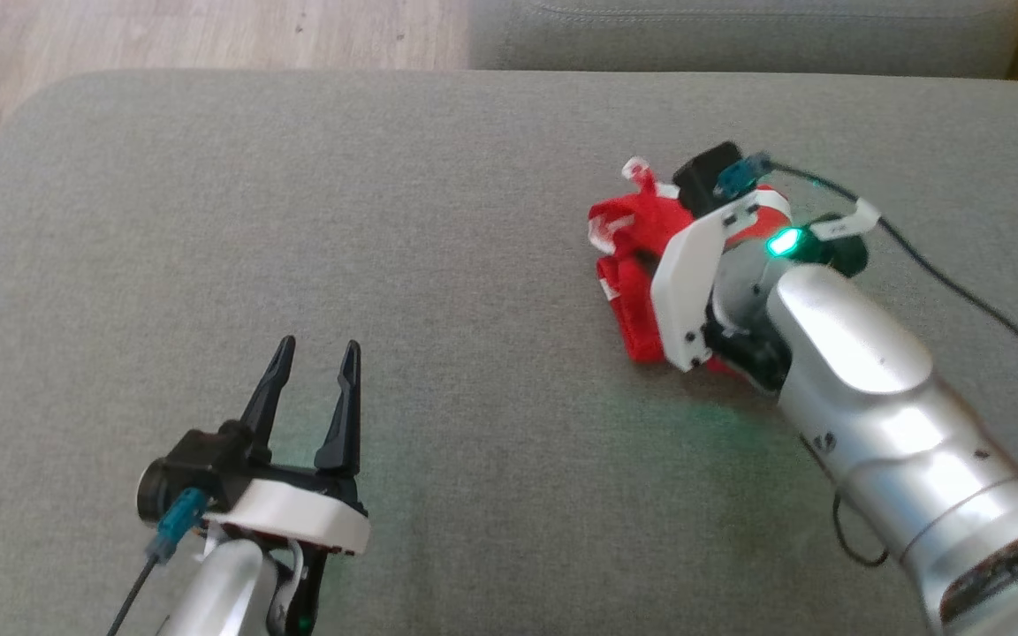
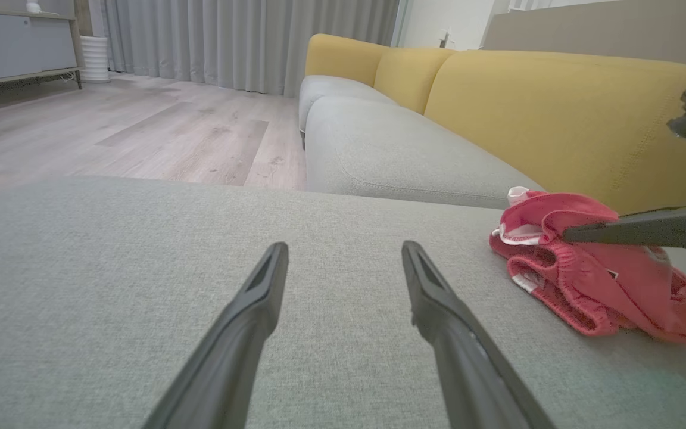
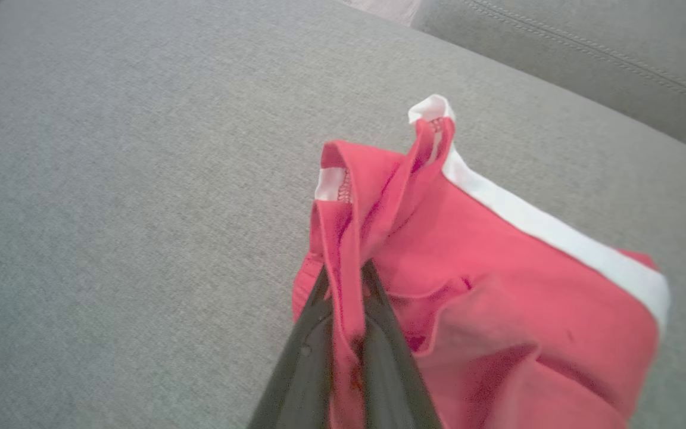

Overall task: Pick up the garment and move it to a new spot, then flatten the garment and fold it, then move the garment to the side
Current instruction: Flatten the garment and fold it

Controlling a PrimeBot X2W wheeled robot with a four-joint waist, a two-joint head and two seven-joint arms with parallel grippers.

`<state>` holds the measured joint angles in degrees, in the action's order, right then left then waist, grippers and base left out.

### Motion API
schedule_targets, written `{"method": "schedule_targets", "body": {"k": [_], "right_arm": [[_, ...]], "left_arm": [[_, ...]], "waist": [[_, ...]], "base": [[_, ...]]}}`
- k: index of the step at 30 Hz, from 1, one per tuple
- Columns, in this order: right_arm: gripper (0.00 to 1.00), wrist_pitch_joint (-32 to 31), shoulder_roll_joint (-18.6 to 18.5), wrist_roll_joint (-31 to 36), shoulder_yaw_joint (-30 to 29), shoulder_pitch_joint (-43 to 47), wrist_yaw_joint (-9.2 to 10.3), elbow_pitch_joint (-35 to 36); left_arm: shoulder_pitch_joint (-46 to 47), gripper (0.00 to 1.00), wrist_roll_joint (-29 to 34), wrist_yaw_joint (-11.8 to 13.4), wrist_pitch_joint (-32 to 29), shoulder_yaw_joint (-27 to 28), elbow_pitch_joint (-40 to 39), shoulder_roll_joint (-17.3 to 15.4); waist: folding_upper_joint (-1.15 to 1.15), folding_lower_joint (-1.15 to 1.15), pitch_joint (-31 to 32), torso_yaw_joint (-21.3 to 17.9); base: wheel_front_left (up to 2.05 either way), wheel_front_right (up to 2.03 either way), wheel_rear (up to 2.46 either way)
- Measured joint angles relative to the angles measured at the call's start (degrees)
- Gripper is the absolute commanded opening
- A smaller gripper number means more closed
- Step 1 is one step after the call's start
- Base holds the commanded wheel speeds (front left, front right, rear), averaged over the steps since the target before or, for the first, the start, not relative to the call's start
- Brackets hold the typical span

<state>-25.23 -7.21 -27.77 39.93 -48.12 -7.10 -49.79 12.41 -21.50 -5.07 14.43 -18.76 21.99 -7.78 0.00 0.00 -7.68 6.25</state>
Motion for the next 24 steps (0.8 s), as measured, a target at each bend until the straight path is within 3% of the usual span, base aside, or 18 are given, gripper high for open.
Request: {"method": "schedule_targets", "body": {"k": [5,11,17,21,24], "right_arm": [[1.0,-0.55,1.32,-5.48,0.12,3.55,0.0,6.12],[1.0,-1.53,-0.73,-16.51,-2.08,7.47,0.0,21.01],[1.0,1.08,-10.83,-14.27,-13.54,13.52,0.0,27.2],[1.0,1.58,-13.18,-8.61,-17.89,16.53,0.0,25.16],[1.0,2.13,-13.0,-4.35,-18.55,17.14,0.0,22.28]], "left_arm": [[0.05,1.0,-0.37,0.01,0.0,0.0,0.3,-0.02],[0.0,1.0,-0.97,0.56,0.0,0.26,0.32,-0.16],[-0.55,1.0,-0.97,0.6,0.01,0.32,-0.21,-0.58],[-1.37,1.0,-0.97,0.6,0.01,0.25,-0.32,-0.73],[-1.1,1.0,-0.97,0.6,-0.07,0.19,-0.75,-0.92]], "waist": [[0.0,0.0,-0.14,0.36],[0.0,0.0,1.0,-1.14],[0.0,0.0,2.26,-2.38],[0.0,-0.01,2.01,-2.54],[0.0,0.0,0.99,-2.39]], "base": [[0.0,0.0,0.0],[0.0,0.0,0.0],[0.0,0.0,0.0],[0.0,0.0,0.0],[0.0,0.0,0.0]]}}
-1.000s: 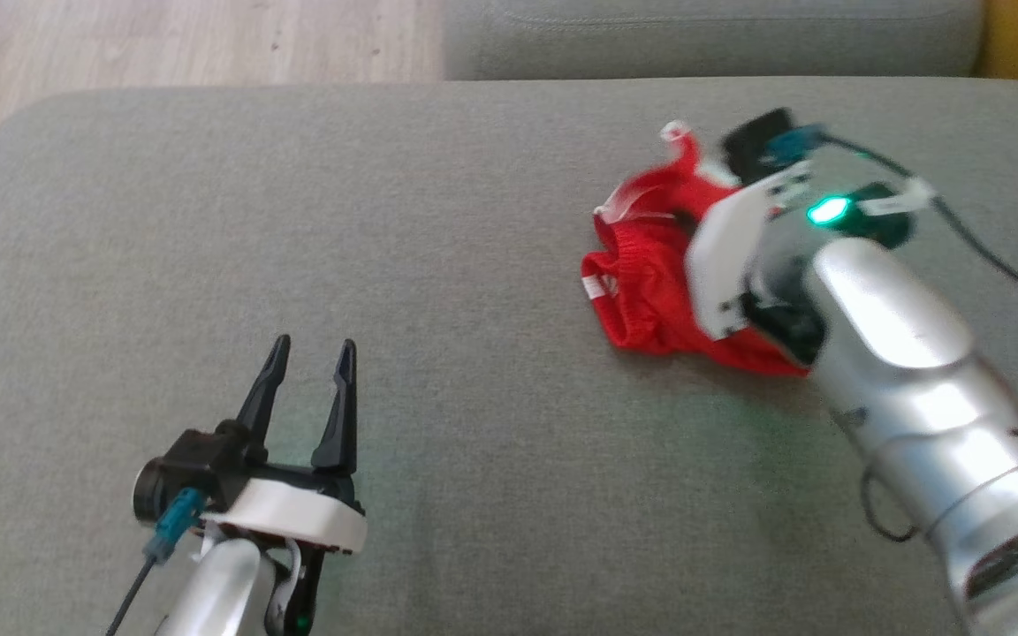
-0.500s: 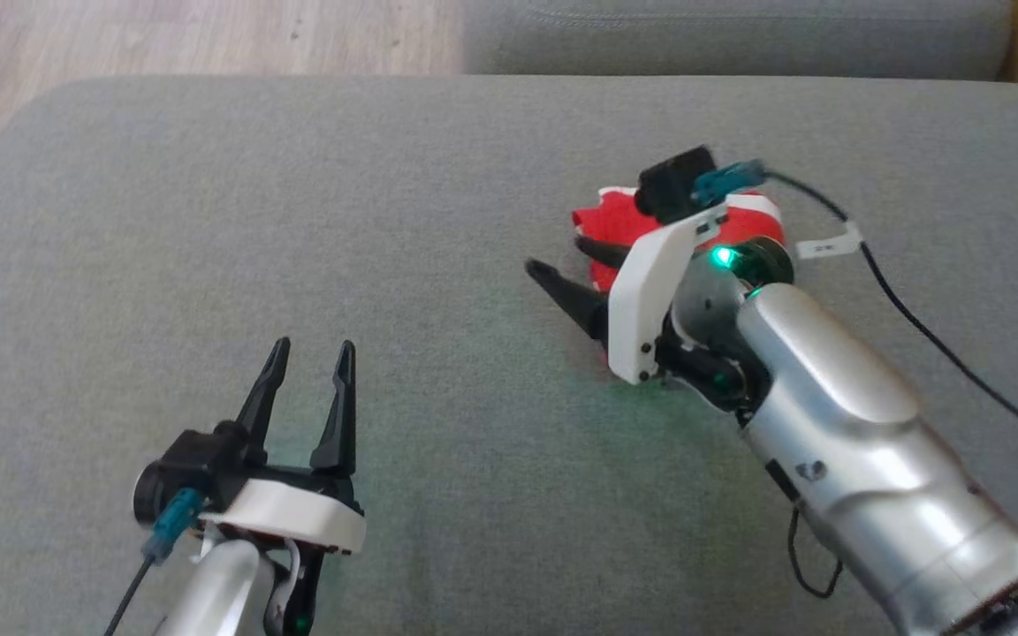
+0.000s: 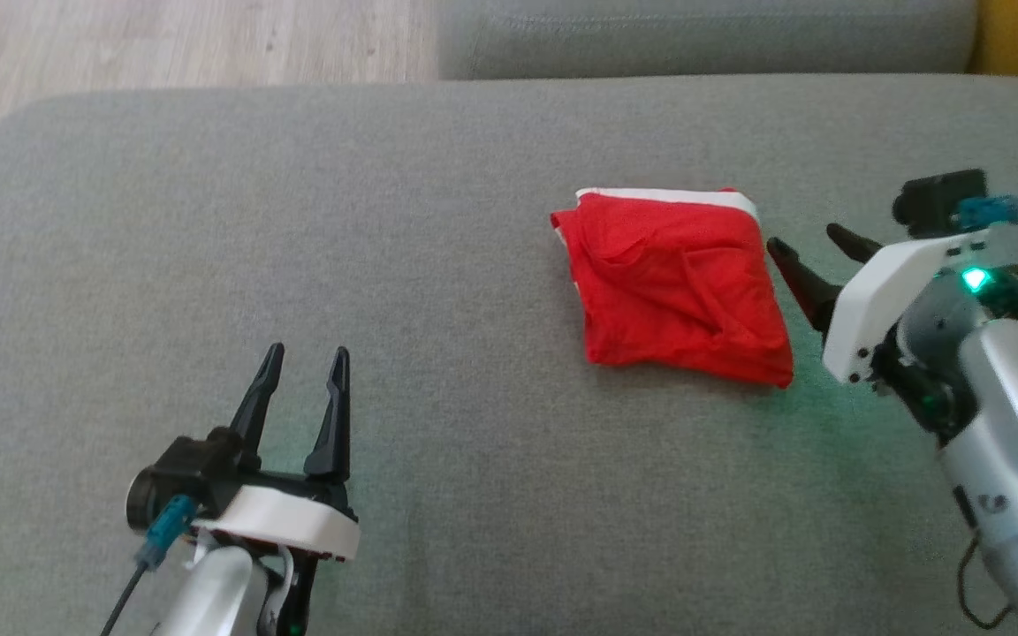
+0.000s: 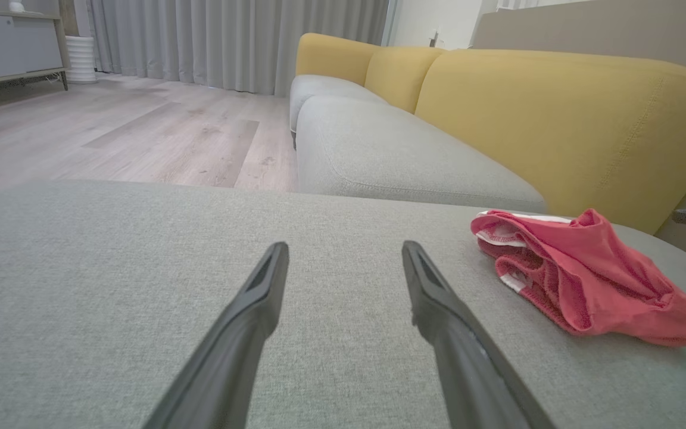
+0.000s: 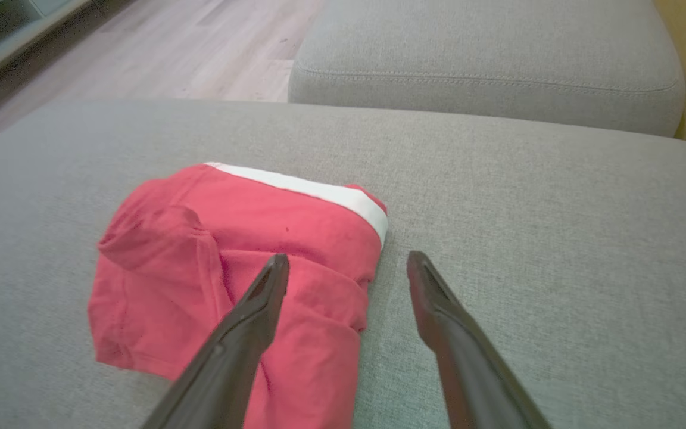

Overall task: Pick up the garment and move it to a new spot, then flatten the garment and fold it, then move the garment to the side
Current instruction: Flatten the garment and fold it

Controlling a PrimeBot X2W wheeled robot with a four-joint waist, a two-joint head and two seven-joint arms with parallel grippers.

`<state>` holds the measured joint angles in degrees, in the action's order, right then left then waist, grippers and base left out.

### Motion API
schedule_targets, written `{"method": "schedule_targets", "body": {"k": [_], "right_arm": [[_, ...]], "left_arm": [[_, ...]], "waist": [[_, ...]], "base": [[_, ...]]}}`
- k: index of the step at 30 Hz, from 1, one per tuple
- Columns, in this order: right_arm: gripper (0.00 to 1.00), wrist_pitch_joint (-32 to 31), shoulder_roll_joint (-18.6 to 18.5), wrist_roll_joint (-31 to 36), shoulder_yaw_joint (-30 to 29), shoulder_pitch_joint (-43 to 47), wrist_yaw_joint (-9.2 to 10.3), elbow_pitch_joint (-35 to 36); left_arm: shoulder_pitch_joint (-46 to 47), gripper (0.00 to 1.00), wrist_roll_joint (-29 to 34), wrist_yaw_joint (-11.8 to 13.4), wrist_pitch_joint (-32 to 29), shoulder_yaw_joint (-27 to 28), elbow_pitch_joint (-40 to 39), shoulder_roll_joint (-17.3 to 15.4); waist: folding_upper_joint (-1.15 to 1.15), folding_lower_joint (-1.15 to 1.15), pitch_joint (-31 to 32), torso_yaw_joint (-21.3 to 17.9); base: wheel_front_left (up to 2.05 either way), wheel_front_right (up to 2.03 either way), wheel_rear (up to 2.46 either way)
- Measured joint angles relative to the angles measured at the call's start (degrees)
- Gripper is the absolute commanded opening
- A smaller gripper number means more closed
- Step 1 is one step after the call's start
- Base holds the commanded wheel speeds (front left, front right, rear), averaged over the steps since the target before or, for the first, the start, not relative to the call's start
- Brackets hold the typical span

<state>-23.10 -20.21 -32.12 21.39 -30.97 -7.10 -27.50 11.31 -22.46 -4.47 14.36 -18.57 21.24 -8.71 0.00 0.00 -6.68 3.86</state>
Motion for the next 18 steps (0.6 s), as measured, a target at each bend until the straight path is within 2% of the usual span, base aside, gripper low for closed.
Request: {"method": "schedule_targets", "body": {"k": [2,3,4,5,6,9,12,15,18], "right_arm": [[1.0,1.03,0.83,2.07,0.48,-0.34,0.0,-1.86],[0.96,1.46,1.35,3.0,0.97,-0.7,0.0,-3.11],[0.83,2.02,1.82,3.85,1.81,-1.27,0.0,-4.47],[0.46,2.58,2.1,4.95,3.01,-1.97,0.0,-5.64],[0.0,3.08,2.5,5.95,4.19,-2.92,0.0,-6.91],[0.0,3.44,3.56,8.04,8.79,-5.73,0.0,-10.15],[0.0,3.31,4.59,7.11,13.73,-6.41,0.0,-11.48],[0.0,0.73,5.32,1.65,20.03,-5.61,0.0,-9.78],[0.0,-2.74,5.15,-6.01,25.99,-4.21,0.0,-3.63]], "left_arm": [[0.24,1.0,0.01,0.0,-0.18,-0.1,-0.04,-0.03],[0.3,1.0,0.01,0.0,-0.18,-0.15,-0.04,-0.07],[0.4,1.0,0.02,-0.01,-0.18,-0.2,-0.02,-0.09],[0.59,1.0,0.02,-0.01,-0.18,-0.23,-0.01,-0.1],[0.8,1.0,0.02,-0.01,-0.18,-0.24,0.01,-0.16],[2.01,1.0,0.02,-0.02,-0.18,-0.33,0.13,-0.3],[2.73,1.0,0.03,-0.01,-0.18,-0.46,0.2,-0.33],[2.69,1.0,0.02,0.01,-0.18,-0.67,0.54,-0.35],[2.55,1.0,0.01,0.52,-0.18,-0.59,0.59,-0.56]], "waist": [[0.0,0.0,-0.76,0.29],[0.0,0.0,-1.11,0.5],[0.0,0.0,-1.42,0.75],[0.0,0.0,-1.68,1.0],[0.0,0.0,-1.93,1.23],[0.0,0.0,-2.42,1.79],[0.0,0.01,-2.48,2.08],[0.0,0.0,-2.08,2.01],[0.0,0.0,-1.69,1.31]], "base": [[0.0,0.0,0.0],[0.0,0.0,0.0],[0.0,0.0,0.0],[0.0,0.0,0.0],[0.0,0.0,0.0],[0.0,0.0,0.0],[0.0,0.0,0.0],[0.0,0.0,0.0],[0.0,0.0,0.0]]}}
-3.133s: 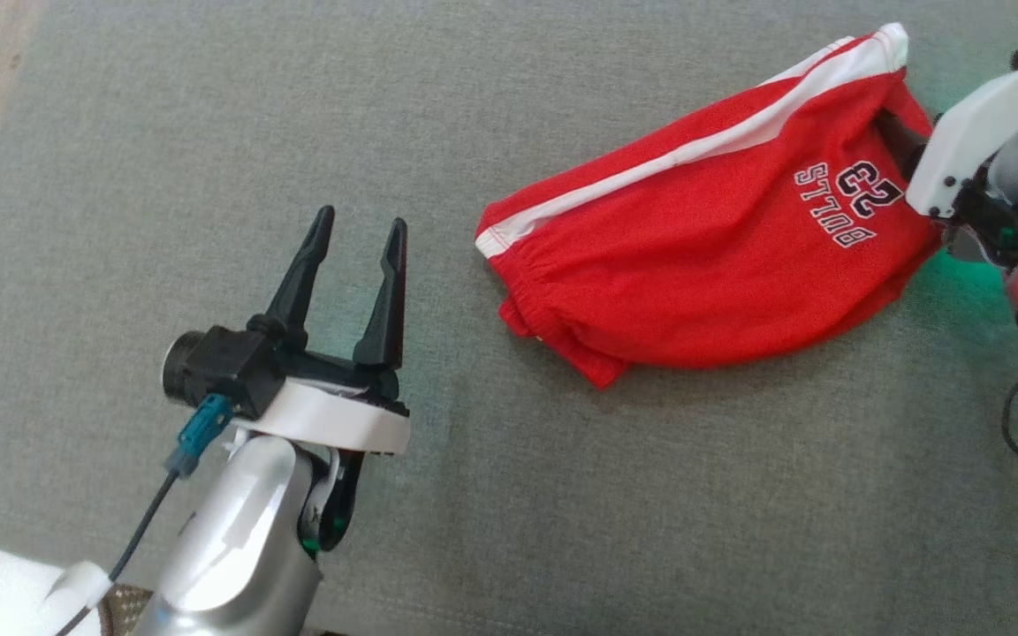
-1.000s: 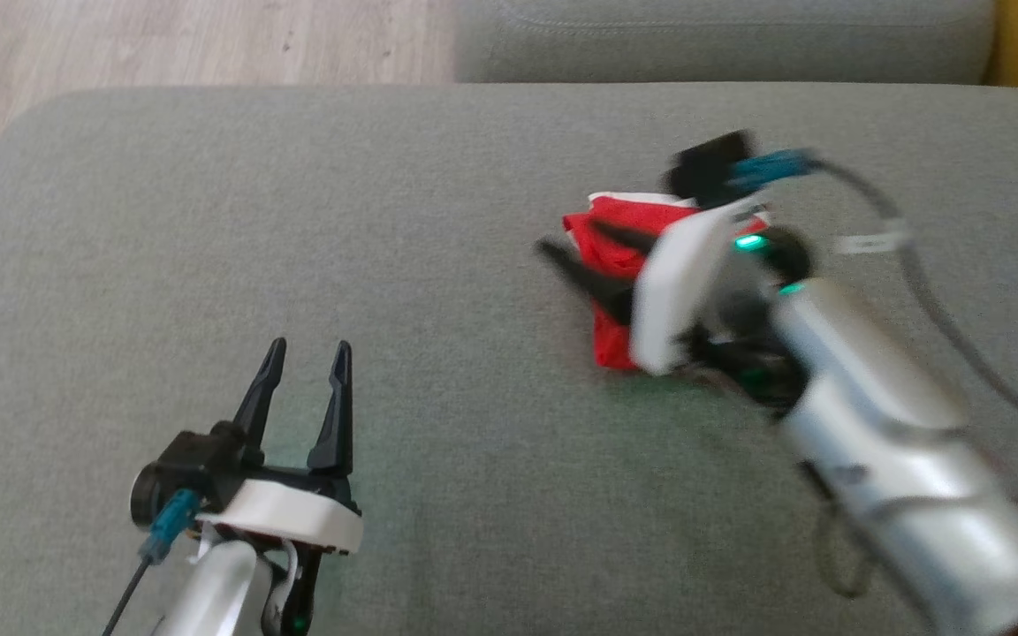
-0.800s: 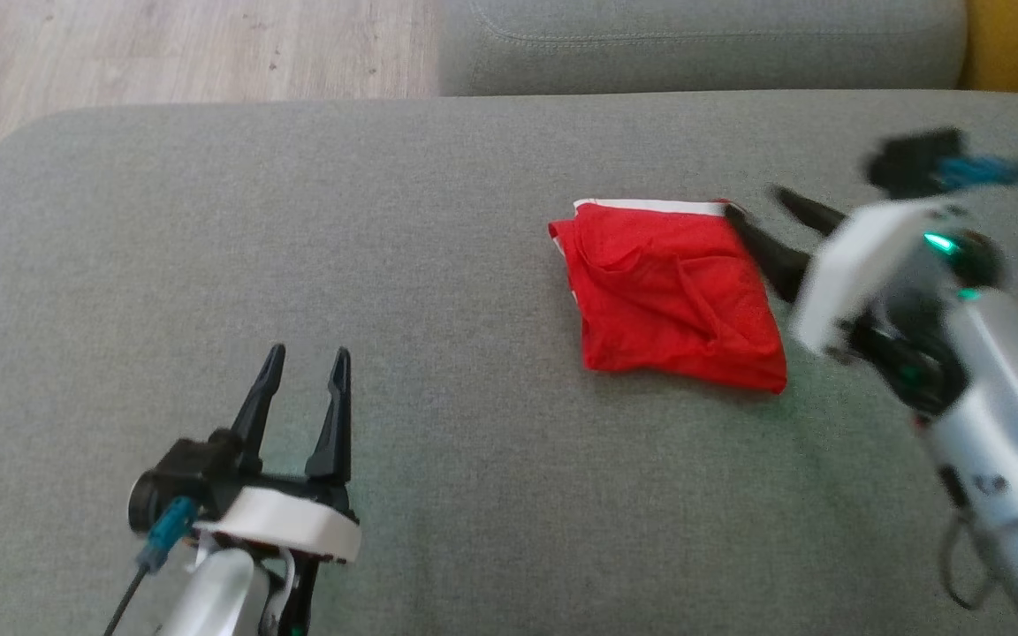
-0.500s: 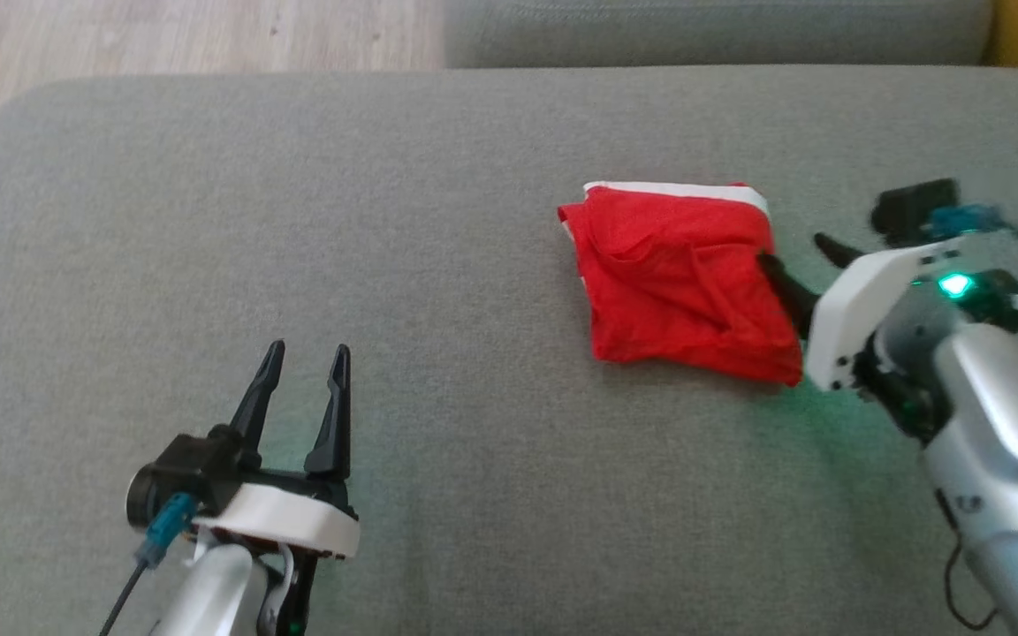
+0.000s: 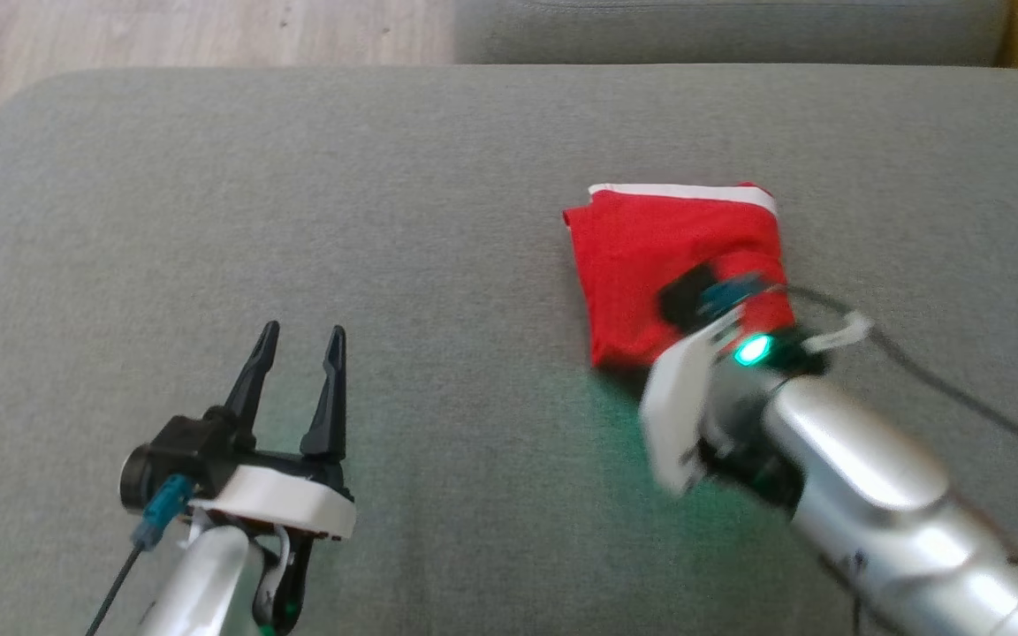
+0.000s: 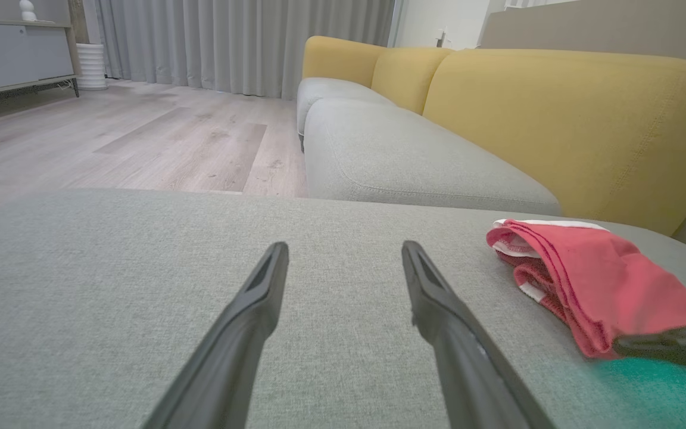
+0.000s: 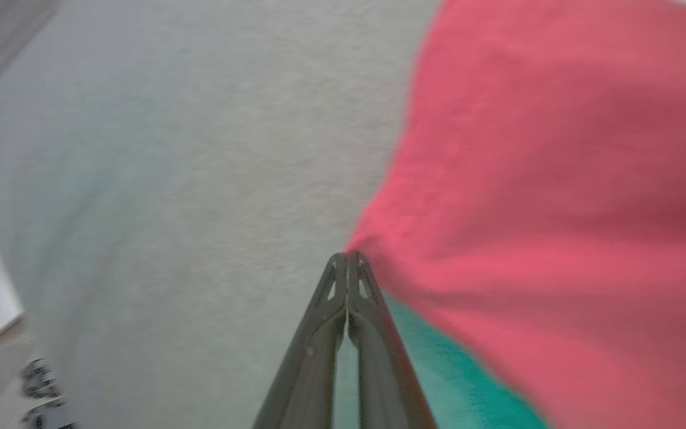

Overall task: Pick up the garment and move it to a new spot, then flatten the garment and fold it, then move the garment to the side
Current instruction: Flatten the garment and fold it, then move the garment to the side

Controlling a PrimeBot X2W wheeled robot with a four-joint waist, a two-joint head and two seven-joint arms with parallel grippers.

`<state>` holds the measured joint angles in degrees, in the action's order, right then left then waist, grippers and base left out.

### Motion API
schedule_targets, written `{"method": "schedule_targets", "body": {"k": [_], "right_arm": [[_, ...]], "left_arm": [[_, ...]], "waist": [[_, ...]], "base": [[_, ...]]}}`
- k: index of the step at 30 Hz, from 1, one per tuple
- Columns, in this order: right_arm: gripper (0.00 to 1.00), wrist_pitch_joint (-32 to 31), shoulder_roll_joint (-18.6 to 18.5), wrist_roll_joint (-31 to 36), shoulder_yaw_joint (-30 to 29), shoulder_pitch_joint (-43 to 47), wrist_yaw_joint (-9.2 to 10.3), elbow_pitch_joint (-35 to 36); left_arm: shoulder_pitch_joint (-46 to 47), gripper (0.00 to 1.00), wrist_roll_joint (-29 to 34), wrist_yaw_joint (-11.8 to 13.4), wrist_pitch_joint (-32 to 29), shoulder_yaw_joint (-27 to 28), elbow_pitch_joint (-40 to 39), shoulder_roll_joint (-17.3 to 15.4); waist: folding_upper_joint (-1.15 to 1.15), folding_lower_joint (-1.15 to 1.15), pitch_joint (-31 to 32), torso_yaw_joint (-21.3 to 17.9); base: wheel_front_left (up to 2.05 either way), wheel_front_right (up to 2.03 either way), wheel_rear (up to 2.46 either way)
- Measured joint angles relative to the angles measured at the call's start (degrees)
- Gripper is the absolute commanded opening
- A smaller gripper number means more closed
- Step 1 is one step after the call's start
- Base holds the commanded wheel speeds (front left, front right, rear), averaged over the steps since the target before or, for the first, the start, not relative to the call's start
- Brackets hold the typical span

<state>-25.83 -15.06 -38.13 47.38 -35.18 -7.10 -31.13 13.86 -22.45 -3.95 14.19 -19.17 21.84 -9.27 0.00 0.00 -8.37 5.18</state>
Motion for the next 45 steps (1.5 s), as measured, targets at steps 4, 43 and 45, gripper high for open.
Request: {"method": "schedule_targets", "body": {"k": [4,43,45], "right_arm": [[0.0,-4.2,-1.07,-9.36,7.15,2.66,0.0,10.02],[1.0,21.31,5.35,20.07,-42.0,29.13,0.0,18.63],[1.0,21.3,5.35,20.07,-42.11,29.13,0.0,18.92]], "left_arm": [[-0.25,1.0,-0.38,0.62,0.01,0.6,0.02,-0.53],[-8.6,1.0,-2.24,5.22,0.07,6.1,-1.85,-1.89],[-8.6,1.0,-2.35,5.48,0.01,6.09,-1.88,-1.92]], "waist": [[0.0,0.0,0.5,-1.59],[0.0,0.0,8.41,-8.54],[0.0,0.0,8.31,-8.34]], "base": [[0.0,0.0,0.0],[0.0,0.0,0.0],[0.0,0.0,0.0]]}}
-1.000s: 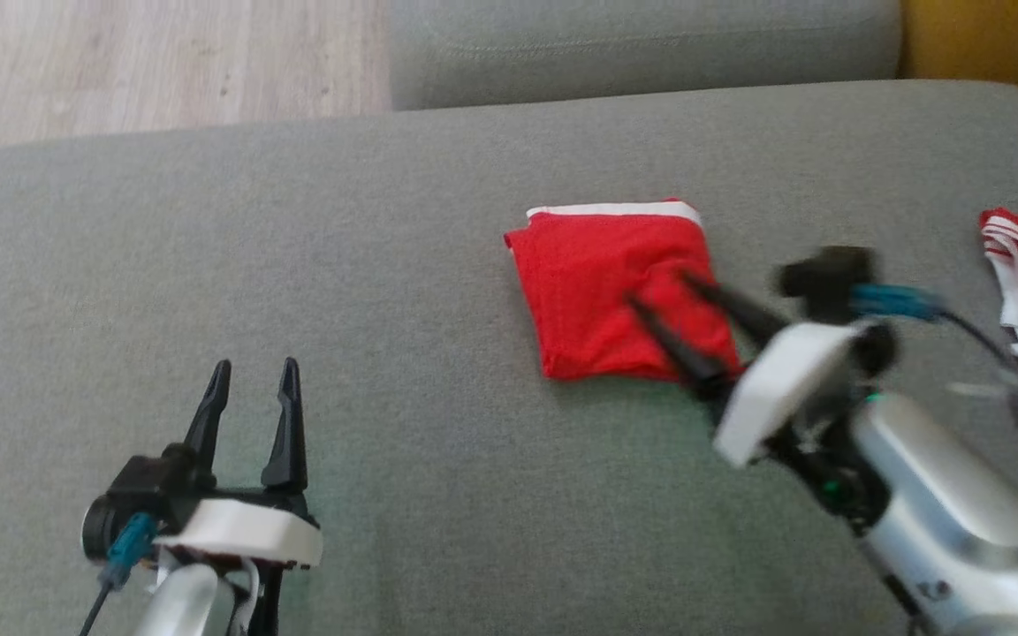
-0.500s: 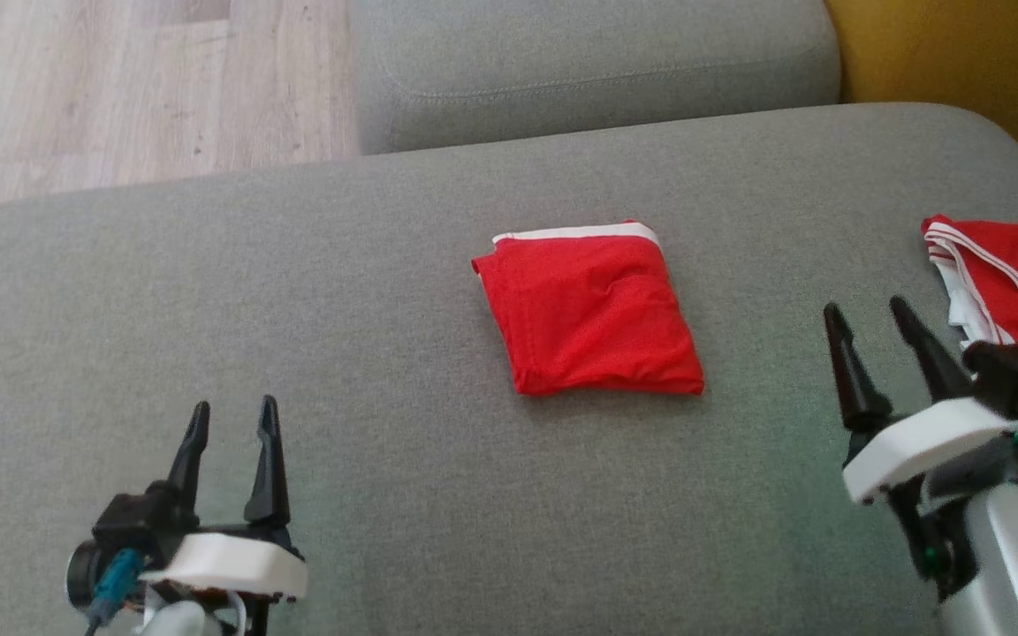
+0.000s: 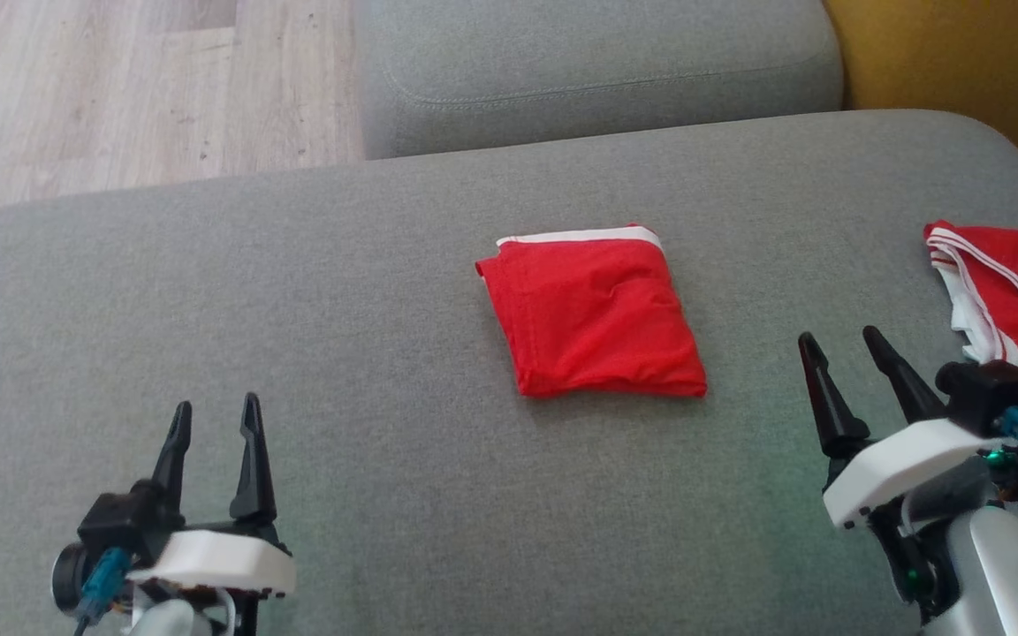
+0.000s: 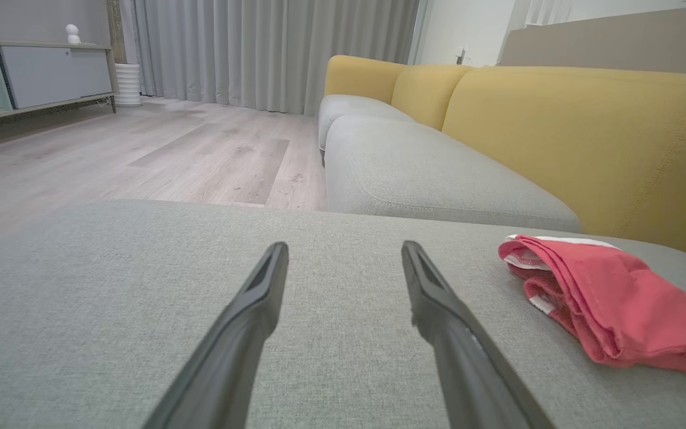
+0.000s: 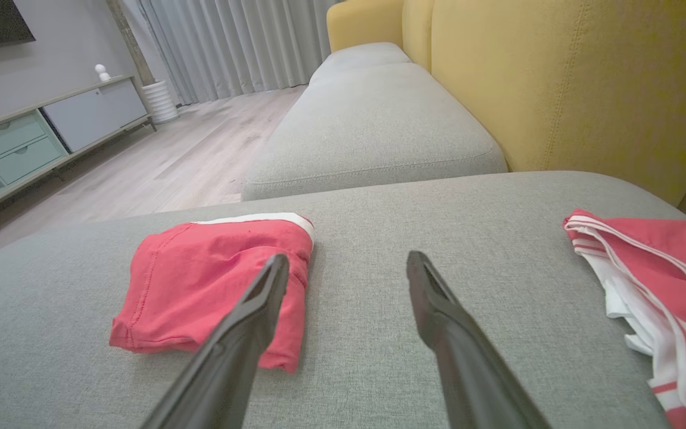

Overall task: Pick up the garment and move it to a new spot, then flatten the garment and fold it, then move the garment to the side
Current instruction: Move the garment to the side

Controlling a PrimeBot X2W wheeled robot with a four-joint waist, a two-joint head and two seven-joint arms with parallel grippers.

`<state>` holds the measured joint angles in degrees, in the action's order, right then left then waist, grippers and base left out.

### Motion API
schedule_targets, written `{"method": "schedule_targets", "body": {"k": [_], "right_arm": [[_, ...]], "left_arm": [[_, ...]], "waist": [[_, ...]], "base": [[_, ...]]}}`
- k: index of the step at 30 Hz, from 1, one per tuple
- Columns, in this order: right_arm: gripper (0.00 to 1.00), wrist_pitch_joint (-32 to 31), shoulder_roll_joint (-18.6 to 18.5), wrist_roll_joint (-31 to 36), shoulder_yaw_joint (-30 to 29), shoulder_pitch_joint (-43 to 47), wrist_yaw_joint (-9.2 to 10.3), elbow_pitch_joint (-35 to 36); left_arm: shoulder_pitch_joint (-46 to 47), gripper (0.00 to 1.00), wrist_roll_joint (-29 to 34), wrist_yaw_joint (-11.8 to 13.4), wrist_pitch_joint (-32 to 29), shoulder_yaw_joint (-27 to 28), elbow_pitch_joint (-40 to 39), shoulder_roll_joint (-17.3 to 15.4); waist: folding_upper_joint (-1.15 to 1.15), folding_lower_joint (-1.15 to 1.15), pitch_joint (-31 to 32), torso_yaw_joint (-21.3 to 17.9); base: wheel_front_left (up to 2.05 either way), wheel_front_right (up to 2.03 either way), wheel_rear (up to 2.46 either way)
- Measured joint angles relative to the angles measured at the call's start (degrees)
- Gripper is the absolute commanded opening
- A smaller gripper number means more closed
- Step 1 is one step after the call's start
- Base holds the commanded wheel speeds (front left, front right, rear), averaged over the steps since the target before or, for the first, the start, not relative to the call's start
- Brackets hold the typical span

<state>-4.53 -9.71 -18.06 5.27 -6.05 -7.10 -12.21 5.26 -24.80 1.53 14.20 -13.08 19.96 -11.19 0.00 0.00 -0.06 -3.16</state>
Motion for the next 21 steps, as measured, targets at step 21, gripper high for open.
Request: {"method": "schedule_targets", "body": {"k": [21], "right_arm": [[1.0,-24.98,4.09,-3.68,-0.16,-23.15,0.0,-22.24]], "left_arm": [[3.55,1.0,0.18,0.41,-0.01,-1.0,-3.52,-0.91]], "waist": [[0.0,0.01,-6.38,5.21]], "base": [[0.0,0.0,0.0]]}}
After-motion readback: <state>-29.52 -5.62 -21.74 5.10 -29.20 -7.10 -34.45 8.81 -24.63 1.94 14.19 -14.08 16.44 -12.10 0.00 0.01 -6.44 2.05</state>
